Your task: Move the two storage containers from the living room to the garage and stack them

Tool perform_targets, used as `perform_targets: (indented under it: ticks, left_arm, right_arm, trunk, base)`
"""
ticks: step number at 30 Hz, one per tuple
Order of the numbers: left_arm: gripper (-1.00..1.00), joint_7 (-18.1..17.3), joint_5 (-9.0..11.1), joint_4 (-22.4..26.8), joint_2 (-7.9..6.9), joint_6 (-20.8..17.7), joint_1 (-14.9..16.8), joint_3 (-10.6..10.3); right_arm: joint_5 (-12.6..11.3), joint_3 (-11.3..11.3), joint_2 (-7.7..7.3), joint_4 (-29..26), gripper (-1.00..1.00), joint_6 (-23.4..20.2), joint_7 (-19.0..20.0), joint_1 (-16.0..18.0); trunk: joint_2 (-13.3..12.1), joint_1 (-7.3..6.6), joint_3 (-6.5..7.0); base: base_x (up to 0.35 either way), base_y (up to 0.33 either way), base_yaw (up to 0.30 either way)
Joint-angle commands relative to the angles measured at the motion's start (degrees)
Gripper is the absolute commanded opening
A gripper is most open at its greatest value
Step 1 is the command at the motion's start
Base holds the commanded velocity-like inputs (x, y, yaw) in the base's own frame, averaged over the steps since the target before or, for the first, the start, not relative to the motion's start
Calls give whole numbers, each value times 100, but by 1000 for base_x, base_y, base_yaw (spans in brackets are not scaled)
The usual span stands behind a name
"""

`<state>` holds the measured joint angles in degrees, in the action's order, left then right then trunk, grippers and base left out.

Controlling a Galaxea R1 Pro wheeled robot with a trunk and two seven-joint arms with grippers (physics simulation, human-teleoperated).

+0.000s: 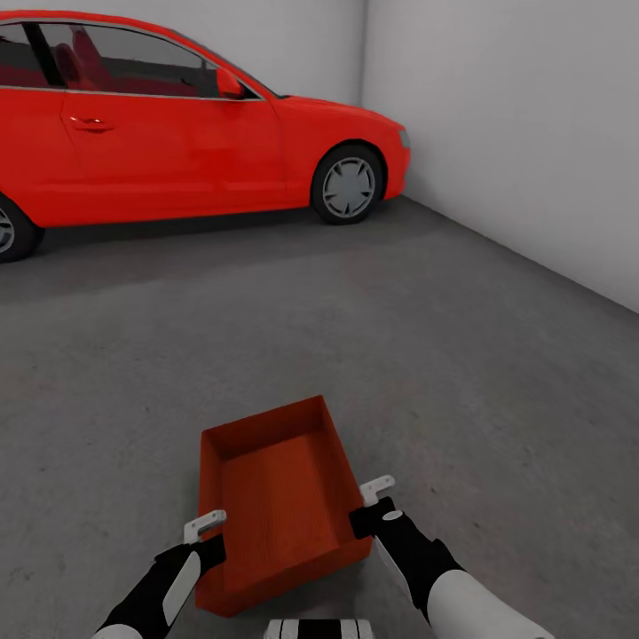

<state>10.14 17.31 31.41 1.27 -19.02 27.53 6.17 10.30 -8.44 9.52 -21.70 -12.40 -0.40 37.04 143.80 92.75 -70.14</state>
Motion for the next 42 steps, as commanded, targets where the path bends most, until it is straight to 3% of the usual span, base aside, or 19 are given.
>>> perform_targets:
  ticks: [1,24,37,38,39,42]
  left_arm:
    - [-100,39,115,-13,-1,-32,-2,33]
    - [-100,39,115,-5,4,-33,0,33]
    - [-100,24,115,-3,3,-30,-2,43]
    - [100,24,115,-3,4,-27,-3,43]
    - [100,25,115,-3,4,-19,-1,42]
    - [100,23,115,-3,5,-15,-2,42]
  right_arm:
    - [-45,-53,-3,7,-100,-193,435,-4]
    - [-45,-53,-3,7,-100,-193,435,-4]
    - [-45,-52,-3,7,-100,-193,435,-4]
    - [-45,-52,-3,7,-100,-193,435,-4]
    - [-45,-51,-3,9,100,-193,431,-4]
    - [-45,-52,-3,8,100,-193,427,-9]
  trunk:
    - [0,1,-6]
    - [0,1,-174]
    - [0,1,-188]
    - [0,1,-188]
    - [0,1,-188]
    - [0,1,-188]
  base:
    - [0,0,0]
    - [0,0,0]
    - [0,0,0]
    - [0,0,0]
    - [0,0,0]
    - [0,0,0]
